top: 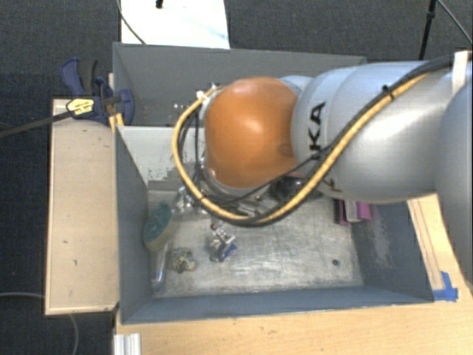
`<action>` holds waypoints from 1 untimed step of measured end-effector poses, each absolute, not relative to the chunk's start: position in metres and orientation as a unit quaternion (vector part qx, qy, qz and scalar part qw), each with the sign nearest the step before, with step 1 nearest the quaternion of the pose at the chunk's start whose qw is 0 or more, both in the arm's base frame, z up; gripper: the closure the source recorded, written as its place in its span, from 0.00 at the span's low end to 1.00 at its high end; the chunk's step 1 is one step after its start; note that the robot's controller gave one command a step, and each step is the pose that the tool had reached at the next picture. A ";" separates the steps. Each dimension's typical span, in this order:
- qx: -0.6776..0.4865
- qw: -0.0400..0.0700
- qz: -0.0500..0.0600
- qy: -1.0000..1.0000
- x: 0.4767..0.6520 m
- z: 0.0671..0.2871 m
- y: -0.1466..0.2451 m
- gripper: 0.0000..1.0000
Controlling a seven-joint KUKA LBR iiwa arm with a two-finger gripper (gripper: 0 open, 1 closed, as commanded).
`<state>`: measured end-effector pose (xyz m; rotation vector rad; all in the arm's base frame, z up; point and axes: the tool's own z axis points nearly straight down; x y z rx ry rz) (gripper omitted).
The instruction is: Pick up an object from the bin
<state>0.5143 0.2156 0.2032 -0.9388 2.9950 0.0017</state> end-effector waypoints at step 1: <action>-0.313 0.010 0.001 0.950 0.502 0.102 0.244 0.00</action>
Offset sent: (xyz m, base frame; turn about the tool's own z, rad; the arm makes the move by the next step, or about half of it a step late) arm -0.0201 0.0303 -0.1204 -0.0318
